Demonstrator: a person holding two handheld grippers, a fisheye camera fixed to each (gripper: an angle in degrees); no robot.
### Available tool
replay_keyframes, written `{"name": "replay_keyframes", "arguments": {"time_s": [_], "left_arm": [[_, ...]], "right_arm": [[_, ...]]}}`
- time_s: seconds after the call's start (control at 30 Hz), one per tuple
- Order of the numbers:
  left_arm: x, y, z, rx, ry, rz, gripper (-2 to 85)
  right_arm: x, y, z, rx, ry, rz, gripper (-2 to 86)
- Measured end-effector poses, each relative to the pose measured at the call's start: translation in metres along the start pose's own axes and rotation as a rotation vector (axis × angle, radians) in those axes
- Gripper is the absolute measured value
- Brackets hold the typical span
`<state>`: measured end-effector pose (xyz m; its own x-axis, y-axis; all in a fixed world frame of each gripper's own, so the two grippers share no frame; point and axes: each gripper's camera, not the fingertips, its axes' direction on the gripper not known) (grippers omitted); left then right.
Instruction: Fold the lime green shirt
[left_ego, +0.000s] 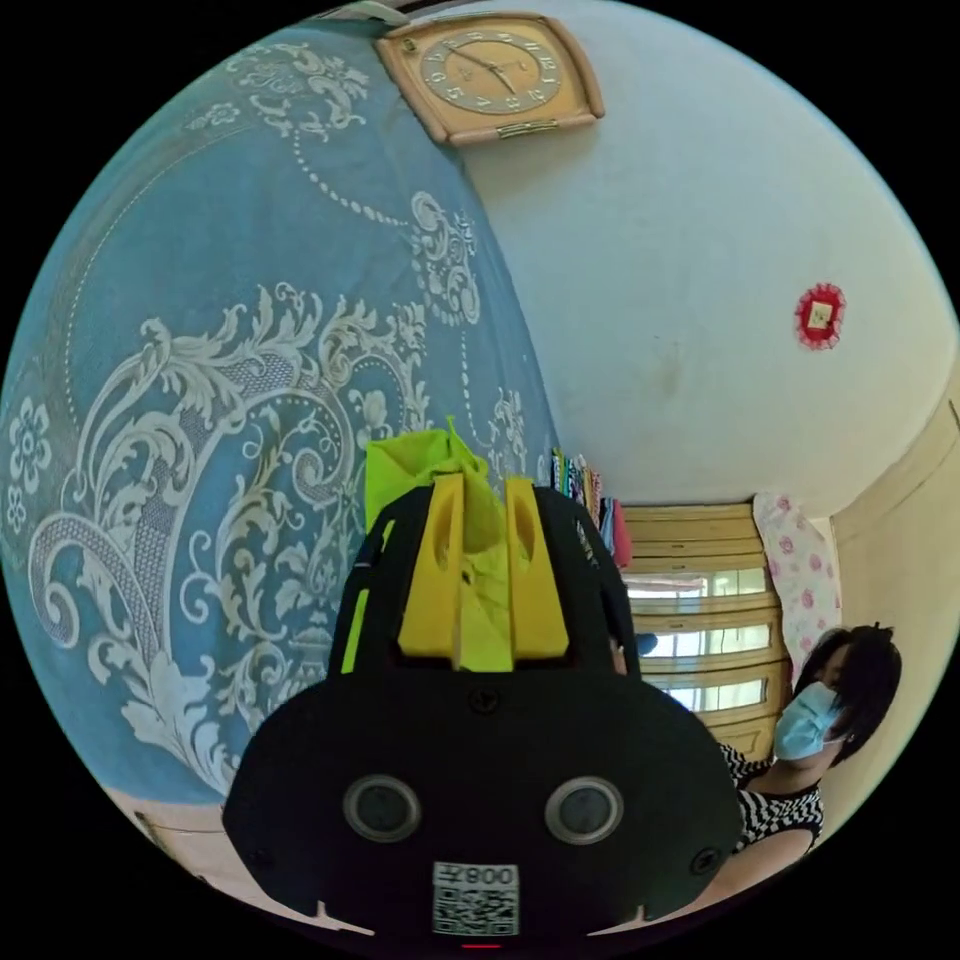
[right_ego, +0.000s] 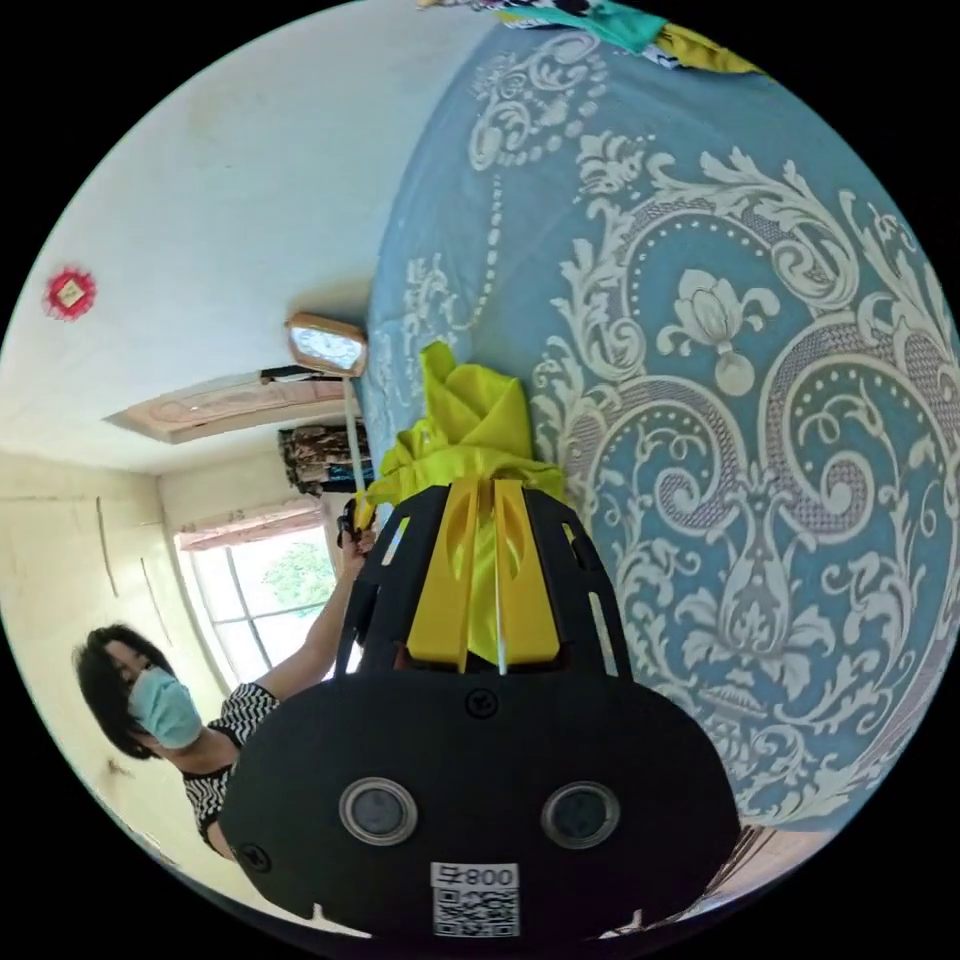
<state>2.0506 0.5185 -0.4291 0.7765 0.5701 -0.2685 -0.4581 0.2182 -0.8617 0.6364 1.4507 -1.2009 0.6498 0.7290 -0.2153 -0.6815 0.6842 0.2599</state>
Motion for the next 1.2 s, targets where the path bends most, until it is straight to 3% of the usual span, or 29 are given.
{"name": "replay_keyframes", "arguments": {"time_s": [0.1,0.17,0.33,0.57,0.83,0.93,1.2], "left_arm": [[-0.004,-0.007,0.014,0.013,-0.069,0.059,8.0],[0.007,-0.003,0.025,-0.015,-0.133,0.164,8.1],[0.055,0.026,0.116,-0.251,-0.242,0.469,7.6],[0.076,0.044,0.265,-0.574,-0.357,0.684,5.1],[0.105,0.064,0.388,-0.626,-0.704,1.085,7.3],[0.09,0.068,0.425,-0.686,-0.832,1.131,5.4],[0.098,0.043,0.45,-0.574,-0.828,1.138,1.3]], "right_arm": [[0.0,-0.01,0.017,0.06,0.123,-0.03,4.2],[-0.016,-0.001,0.03,0.107,0.311,-0.11,5.8],[-0.07,0.015,0.091,0.137,0.591,-0.317,7.5],[-0.106,-0.006,0.237,-0.145,0.722,-0.575,2.9],[-0.123,-0.013,0.355,-0.19,1.132,-0.886,5.2],[-0.105,-0.022,0.389,-0.253,1.222,-0.934,5.4],[-0.101,-0.045,0.407,-0.19,1.263,-0.991,0.2]]}}
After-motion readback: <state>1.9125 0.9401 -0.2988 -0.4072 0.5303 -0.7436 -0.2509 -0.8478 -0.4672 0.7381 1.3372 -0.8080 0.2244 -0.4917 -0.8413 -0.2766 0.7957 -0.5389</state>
